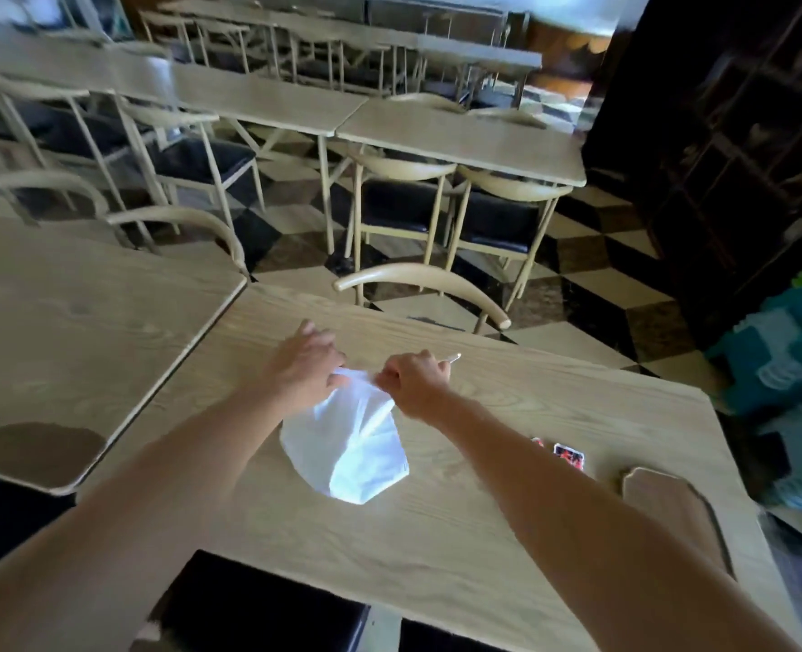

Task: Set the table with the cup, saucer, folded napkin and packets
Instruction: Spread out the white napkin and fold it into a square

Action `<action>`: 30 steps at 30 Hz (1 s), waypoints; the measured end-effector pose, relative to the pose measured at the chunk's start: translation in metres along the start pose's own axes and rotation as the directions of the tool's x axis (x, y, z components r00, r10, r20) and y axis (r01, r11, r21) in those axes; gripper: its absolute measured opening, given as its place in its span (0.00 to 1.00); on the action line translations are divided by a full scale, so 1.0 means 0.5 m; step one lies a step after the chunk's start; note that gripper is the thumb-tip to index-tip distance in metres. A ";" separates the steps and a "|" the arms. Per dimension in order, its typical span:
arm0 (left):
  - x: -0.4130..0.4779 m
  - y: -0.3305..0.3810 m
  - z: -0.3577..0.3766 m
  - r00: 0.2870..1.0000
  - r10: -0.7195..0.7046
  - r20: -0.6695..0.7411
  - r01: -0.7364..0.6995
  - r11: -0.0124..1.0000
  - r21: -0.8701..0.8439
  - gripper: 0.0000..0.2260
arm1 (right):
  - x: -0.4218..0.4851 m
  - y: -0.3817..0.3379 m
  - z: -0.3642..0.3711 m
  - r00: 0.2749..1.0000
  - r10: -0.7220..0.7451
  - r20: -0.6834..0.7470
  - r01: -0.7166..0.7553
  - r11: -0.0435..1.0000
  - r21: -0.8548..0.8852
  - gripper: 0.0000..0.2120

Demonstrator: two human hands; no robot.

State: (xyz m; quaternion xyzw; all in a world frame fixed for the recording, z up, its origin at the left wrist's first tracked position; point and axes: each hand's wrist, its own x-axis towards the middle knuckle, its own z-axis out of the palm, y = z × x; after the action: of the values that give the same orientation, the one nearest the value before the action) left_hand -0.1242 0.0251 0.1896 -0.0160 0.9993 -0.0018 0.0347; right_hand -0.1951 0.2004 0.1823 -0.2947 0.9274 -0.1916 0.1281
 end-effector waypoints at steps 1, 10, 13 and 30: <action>-0.016 0.018 -0.029 1.000 -0.011 -0.018 0.011 1.000 0.004 0.15 | -0.026 0.003 -0.027 1.000 -0.027 -0.003 0.027 0.999 -0.038 0.09; -0.121 0.137 -0.209 0.986 0.036 -0.163 -0.030 0.999 0.037 0.14 | -0.228 0.061 -0.193 0.948 -0.198 -0.249 0.142 0.964 -0.225 0.11; -0.141 0.137 -0.237 0.978 0.007 -0.210 -0.006 1.000 0.004 0.13 | -0.250 0.079 -0.232 0.947 -0.159 -0.279 0.112 0.978 -0.178 0.07; -0.036 0.029 -0.381 0.875 -0.260 -0.407 0.256 0.964 -0.064 0.11 | -0.116 0.110 -0.430 0.888 -0.045 -0.457 -0.059 0.976 -0.210 0.06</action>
State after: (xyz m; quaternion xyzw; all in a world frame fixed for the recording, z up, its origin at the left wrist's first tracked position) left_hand -0.1201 0.0404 0.3809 -0.1485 0.9728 -0.0056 -0.1775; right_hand -0.2517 0.3365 0.3580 -0.2499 0.9477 -0.1527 -0.1271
